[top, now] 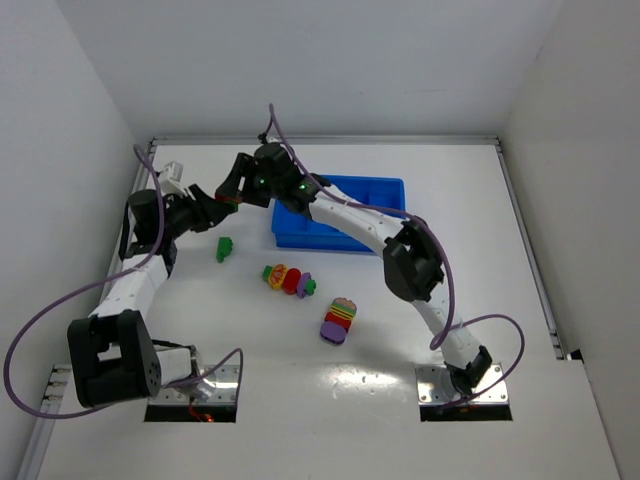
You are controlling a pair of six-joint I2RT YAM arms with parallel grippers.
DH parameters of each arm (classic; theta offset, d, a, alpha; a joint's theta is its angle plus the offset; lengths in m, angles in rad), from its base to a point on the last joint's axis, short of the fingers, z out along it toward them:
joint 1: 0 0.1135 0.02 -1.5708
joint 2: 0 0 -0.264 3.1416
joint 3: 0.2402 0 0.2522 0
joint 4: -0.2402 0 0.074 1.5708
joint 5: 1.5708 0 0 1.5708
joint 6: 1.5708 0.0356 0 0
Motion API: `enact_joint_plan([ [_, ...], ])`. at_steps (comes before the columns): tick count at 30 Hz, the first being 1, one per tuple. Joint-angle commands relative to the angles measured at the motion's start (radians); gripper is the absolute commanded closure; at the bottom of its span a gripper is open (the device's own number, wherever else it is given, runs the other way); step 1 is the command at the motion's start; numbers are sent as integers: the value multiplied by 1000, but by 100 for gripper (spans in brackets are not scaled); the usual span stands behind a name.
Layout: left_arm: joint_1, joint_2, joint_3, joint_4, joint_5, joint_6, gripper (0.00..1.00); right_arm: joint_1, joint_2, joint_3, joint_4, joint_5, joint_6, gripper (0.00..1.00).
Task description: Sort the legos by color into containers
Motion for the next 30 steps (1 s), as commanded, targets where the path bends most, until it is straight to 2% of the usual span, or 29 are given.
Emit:
enact_joint_plan([
  [1,-11,3,0,38,-6,23,58,13,2,18,44,-22,20,100],
  [5,-11,3,0,29,-6,32,70,13,2,18,44,-11,20,100],
  [11,-41,-32,-9,-31,-6,66,77,3,20,44,44,32,-4,100],
  [23,-63,-150,-110,-116,-6,95,77,-82,28,90,54,134,-101,100],
  [26,-63,-160,-101,-137,-6,105,77,-116,-38,29,54,144,-158,100],
  [30,-72,-160,-101,-137,-6,115,77,-228,-179,-121,44,144,-289,100],
])
